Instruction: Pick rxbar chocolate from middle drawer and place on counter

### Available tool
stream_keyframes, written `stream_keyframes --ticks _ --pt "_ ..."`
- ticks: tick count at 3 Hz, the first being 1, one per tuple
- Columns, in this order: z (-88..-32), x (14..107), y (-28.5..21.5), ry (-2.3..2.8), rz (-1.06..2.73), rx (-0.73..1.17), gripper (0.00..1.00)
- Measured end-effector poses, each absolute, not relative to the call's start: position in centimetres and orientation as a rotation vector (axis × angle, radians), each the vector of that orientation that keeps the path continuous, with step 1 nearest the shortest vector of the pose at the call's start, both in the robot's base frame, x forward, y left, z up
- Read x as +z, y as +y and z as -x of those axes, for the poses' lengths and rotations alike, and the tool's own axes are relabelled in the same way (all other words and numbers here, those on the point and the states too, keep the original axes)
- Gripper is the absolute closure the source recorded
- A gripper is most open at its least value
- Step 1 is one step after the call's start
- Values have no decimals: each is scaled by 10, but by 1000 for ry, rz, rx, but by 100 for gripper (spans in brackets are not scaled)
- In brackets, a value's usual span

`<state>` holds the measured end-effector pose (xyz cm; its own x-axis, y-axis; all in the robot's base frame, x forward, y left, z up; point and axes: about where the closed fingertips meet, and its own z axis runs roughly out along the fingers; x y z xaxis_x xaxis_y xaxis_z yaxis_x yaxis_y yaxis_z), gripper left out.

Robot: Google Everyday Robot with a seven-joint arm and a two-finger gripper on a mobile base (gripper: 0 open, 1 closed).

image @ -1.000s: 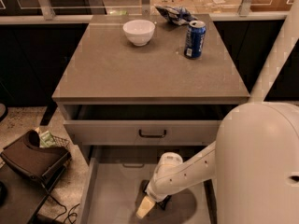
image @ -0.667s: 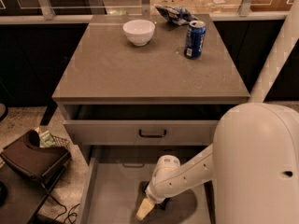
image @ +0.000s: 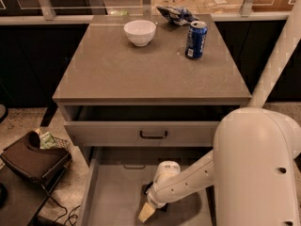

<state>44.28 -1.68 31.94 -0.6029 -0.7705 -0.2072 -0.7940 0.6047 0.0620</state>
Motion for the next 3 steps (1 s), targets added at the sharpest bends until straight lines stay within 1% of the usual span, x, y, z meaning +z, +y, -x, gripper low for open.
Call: stream_keyframes --ticks 2,3 --pt "-443 334 -17 2669 1311 221 65" --pt "-443 343 -17 2669 1311 221 87"
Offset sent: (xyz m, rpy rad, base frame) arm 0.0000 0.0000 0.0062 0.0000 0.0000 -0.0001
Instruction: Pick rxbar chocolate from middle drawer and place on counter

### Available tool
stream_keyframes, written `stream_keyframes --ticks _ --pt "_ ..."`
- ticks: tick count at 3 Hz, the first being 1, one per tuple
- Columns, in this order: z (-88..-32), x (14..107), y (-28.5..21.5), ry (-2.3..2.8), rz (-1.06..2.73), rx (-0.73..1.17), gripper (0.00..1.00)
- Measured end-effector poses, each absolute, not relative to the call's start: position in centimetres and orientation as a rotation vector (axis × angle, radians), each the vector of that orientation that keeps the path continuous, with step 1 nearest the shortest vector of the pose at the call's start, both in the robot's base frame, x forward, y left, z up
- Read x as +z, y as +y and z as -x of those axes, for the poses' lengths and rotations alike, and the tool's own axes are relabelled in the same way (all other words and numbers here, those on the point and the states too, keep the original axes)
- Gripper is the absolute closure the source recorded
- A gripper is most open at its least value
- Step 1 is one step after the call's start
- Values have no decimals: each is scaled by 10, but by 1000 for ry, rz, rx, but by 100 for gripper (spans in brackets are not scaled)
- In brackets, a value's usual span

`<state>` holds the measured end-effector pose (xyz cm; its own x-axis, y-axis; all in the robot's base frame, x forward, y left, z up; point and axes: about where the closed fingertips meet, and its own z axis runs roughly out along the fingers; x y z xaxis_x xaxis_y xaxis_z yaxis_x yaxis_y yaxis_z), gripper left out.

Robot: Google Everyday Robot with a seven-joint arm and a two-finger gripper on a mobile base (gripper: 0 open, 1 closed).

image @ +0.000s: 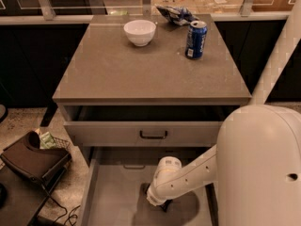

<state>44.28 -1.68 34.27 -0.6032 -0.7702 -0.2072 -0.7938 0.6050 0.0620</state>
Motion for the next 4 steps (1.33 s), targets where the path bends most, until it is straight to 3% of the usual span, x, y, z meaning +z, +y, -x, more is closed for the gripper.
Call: stream_keyframes --ticks 1,4 --pt "-443 349 -17 2669 1311 221 100" --pt "-429 405 -10 2535 1369 272 100"
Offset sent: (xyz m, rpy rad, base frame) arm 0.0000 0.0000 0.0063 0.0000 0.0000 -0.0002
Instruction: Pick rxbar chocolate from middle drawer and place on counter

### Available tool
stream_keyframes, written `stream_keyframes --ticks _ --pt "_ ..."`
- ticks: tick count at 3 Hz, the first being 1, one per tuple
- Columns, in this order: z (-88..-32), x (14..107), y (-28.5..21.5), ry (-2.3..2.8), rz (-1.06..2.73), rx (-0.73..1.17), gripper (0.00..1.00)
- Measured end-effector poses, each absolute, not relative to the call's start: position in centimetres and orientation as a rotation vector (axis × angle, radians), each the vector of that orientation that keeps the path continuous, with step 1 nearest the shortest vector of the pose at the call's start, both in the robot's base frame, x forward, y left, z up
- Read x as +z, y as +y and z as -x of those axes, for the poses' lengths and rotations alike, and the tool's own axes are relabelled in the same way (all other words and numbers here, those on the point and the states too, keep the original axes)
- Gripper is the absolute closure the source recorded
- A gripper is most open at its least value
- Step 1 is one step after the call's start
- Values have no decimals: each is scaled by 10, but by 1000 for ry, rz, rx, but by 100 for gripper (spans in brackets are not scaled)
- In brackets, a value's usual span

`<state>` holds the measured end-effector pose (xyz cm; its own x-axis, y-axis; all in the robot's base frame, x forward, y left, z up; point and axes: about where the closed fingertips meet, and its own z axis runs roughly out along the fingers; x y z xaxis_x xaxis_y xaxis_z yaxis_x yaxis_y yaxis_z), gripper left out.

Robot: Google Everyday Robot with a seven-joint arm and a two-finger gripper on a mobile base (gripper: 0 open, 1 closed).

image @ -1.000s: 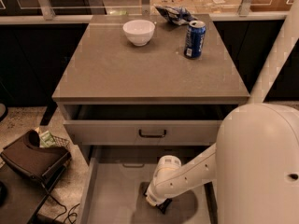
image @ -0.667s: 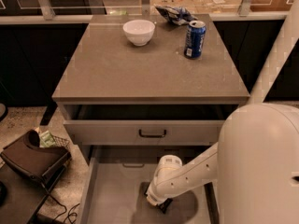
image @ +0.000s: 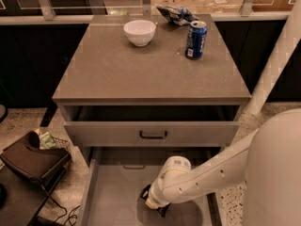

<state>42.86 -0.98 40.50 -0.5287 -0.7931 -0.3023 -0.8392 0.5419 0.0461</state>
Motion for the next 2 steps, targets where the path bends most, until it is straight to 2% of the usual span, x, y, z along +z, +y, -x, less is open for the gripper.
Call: stream_keyframes --ticks 2 --pt "-421 496 5 2340 1503 222 100"
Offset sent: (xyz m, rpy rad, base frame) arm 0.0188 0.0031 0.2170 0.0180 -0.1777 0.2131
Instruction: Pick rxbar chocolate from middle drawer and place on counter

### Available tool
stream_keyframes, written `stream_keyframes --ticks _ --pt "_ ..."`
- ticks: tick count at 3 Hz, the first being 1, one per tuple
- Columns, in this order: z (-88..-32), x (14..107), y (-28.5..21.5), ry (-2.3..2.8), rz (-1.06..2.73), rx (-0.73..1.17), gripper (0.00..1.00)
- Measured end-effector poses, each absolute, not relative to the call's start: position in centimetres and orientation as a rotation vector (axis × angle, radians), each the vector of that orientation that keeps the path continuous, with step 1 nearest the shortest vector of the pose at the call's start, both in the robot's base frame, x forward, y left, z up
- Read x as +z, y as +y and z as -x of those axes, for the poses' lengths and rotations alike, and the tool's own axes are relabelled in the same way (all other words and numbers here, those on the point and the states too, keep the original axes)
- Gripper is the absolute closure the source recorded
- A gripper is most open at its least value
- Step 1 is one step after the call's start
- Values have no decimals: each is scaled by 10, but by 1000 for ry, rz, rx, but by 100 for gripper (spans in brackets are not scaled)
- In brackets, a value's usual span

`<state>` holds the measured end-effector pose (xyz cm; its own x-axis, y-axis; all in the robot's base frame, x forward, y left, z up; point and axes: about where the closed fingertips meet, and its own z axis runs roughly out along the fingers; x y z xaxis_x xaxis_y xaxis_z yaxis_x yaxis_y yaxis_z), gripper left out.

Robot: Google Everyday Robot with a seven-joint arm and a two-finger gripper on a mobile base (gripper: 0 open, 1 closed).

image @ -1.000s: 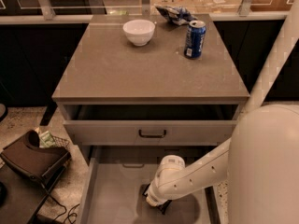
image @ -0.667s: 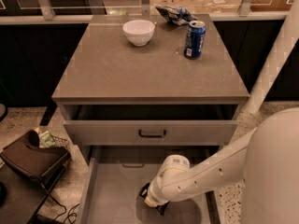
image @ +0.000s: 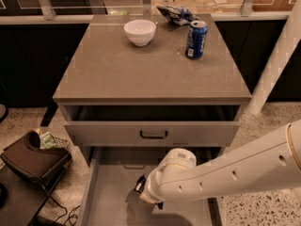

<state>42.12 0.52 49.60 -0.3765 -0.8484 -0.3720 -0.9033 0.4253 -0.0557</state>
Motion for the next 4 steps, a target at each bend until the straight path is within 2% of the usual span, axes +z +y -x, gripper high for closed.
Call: stream_keyframes --ticks 2,3,4 --pt "-458 618 22 2251 1475 140 100" --pt "-471 706 5 2264 1400 188 100" --pt "-469 746 -3 2207 1463 204 100"
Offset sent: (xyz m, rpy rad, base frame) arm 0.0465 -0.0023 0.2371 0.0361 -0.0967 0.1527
